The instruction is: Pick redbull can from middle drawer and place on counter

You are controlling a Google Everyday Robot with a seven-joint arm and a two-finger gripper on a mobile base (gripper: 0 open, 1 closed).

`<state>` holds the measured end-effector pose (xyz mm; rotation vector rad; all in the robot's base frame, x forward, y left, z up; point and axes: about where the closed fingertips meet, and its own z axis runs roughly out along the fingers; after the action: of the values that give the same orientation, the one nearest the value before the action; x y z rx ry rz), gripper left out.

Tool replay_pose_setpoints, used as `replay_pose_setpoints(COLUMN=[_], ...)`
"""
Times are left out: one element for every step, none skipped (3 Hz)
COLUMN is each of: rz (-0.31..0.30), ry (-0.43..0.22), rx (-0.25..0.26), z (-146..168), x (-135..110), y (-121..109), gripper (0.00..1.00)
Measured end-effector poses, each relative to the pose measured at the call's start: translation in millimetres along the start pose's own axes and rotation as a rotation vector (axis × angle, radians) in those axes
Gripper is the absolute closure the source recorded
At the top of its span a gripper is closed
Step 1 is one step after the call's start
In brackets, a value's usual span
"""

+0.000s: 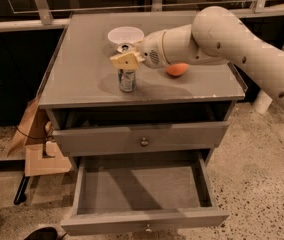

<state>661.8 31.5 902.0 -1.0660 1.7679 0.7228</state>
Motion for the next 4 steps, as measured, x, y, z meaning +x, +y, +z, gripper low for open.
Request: replay_pose_setpoints(rz=[0.000,0.000,0.000,0.000], ry=[0.000,0.000,0.000,0.000], rx=[0.000,0.000,0.000,0.000], z=[0.2,0.2,0.3,0.3], x=[0.2,0.2,0.2,0.2], y=[-0.1,0.0,0.0,0.0], gripper=[0.82,0.59,0.36,0.13])
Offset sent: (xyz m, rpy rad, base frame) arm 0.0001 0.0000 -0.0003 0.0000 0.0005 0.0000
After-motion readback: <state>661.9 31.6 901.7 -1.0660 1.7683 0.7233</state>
